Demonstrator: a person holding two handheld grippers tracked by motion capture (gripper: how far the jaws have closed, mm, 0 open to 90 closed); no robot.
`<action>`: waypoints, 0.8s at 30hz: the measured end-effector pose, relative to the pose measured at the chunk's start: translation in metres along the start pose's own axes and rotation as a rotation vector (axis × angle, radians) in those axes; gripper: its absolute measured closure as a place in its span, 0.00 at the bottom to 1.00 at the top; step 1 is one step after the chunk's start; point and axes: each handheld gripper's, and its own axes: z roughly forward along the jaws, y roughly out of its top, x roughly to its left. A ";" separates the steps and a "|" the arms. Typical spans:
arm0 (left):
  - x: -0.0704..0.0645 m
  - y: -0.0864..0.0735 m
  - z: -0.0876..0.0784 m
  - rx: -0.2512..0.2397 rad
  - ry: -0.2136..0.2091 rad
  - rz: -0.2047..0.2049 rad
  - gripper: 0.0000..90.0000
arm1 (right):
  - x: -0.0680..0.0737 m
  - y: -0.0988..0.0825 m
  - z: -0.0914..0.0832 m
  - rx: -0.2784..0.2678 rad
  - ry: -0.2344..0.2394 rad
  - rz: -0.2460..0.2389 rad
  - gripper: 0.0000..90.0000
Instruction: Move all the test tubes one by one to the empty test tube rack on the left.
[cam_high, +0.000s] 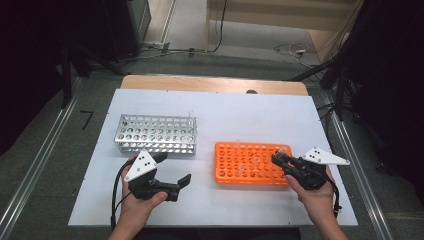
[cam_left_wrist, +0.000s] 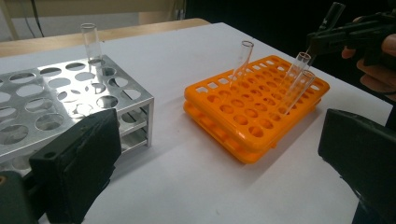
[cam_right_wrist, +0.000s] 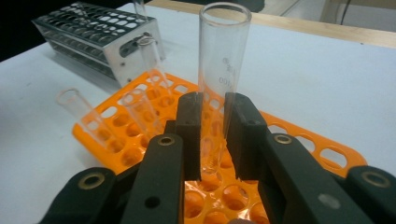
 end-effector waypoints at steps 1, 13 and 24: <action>0.000 0.000 0.000 -0.003 -0.001 0.000 0.00 | 0.001 0.000 -0.002 -0.002 0.013 -0.006 0.82; -0.003 0.002 -0.001 -0.007 -0.011 0.002 0.00 | 0.025 0.011 -0.011 0.013 0.083 -0.061 0.82; -0.008 0.005 -0.001 -0.010 -0.024 0.004 0.00 | 0.049 0.016 -0.007 0.027 0.151 -0.097 0.82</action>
